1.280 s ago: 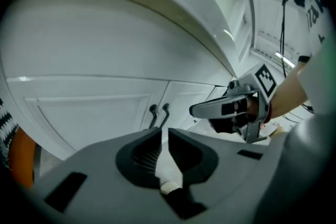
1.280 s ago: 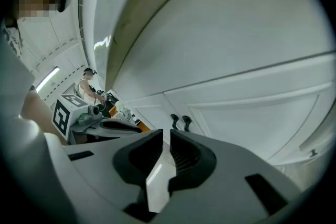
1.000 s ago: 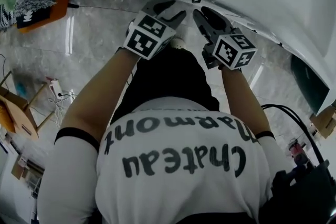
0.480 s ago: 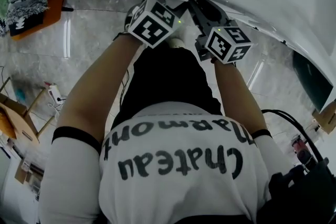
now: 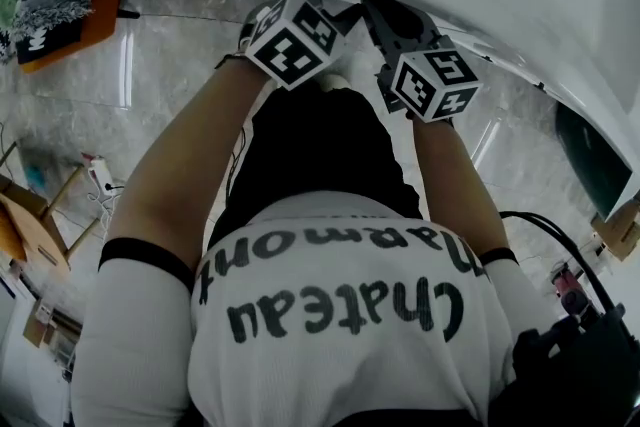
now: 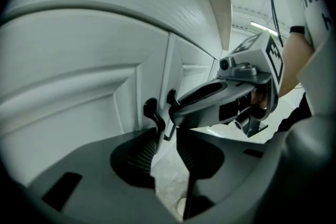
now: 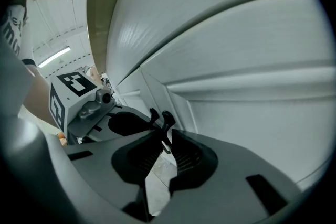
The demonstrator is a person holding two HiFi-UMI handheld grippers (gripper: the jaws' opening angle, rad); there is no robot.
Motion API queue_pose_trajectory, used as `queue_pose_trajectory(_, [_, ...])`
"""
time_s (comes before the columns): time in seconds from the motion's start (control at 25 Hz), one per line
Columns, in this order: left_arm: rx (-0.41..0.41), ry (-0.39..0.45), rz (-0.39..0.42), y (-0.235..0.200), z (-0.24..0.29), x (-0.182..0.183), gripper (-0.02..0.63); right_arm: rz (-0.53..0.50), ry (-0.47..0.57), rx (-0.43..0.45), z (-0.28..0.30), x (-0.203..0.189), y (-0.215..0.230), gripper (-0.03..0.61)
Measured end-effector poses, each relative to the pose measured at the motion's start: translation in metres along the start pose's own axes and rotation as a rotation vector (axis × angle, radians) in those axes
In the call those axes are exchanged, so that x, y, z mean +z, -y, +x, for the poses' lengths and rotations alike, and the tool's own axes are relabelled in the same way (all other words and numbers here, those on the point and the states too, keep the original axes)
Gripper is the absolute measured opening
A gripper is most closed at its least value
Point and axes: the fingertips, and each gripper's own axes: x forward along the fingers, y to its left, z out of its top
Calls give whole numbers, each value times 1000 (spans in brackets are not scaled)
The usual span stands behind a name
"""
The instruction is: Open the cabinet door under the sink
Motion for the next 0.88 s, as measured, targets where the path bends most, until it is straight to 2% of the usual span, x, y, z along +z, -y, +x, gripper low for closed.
queue_pose_trajectory(0.12, [-34,-11,-5,4,-1,0,117,-16,-11,-4,-1,-1,-1,48])
queue_pose_trajectory(0.44, [-59,-57,-37,14,-2,-4,125,-67,-70,29,-5,-6,-4,41])
queue_pose_trajectory(0.56, [-63,-52,-6,16,-5,-7,132,-108,-99,39,-6,-10,-9,40])
queue_pose_trajectory(0.76, [-57,-104,110,25,-7,-16,132,-170,-149,48,-12,-19,-14,38])
queue_pose_trajectory(0.88, [-64,-125,125,28,-8,-18,132,-191,-165,53,-15,-22,-17,38])
